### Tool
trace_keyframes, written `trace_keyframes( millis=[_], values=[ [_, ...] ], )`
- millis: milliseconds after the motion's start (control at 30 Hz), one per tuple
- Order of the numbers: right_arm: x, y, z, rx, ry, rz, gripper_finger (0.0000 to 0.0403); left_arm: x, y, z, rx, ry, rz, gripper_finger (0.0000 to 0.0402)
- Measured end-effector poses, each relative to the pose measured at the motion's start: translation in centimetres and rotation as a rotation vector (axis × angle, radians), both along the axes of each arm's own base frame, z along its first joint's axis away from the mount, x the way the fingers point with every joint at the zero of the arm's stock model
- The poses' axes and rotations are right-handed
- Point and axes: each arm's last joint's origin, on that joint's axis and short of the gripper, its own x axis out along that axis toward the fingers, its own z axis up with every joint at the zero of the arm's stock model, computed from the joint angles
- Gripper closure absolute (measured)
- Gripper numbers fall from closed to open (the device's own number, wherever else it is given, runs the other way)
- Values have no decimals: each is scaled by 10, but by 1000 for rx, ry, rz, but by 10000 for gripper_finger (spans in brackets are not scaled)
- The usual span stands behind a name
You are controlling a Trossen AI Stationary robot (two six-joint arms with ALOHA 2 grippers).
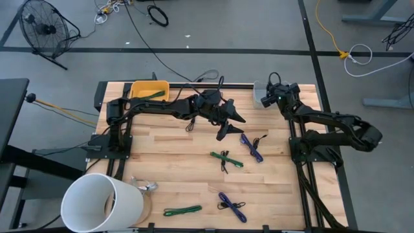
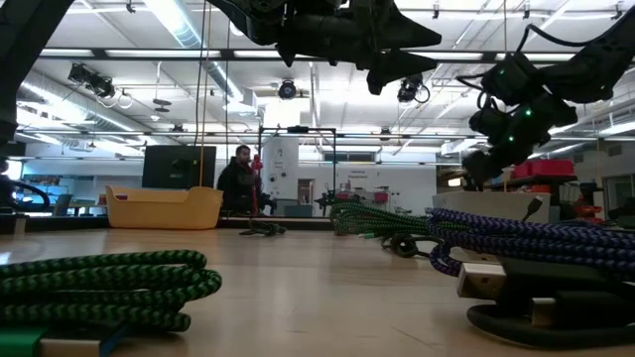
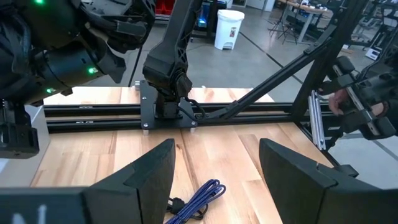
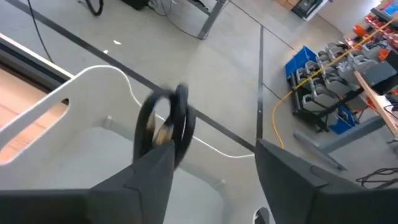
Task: Pick & Place USB Port
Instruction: Put the black charger cable into the gray bin, then put the purple charger cable into the yellow bin
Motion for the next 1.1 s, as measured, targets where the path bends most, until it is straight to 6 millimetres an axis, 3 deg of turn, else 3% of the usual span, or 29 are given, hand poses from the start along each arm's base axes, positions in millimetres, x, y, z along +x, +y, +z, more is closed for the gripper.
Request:
trace_keyframes(
  millis=[133, 433, 600, 900, 1100],
  values=[
    [2, 1, -2, 41, -99, 11, 177, 0, 0, 0, -3, 2, 0, 165],
    [2, 0, -2, 28, -106, -1, 192, 0, 0, -1, -4, 9, 2, 165],
    [8, 5, -1, 77, -174, 103, 193, 0, 0, -1, -1, 9, 1, 165],
    [31, 36, 5, 515, -269, 477, 193, -1, 4, -1, -2, 8, 8, 165],
    [37, 61, -1, 821, -315, 585, 192, -1, 3, -1, -2, 8, 8, 165]
  ],
)
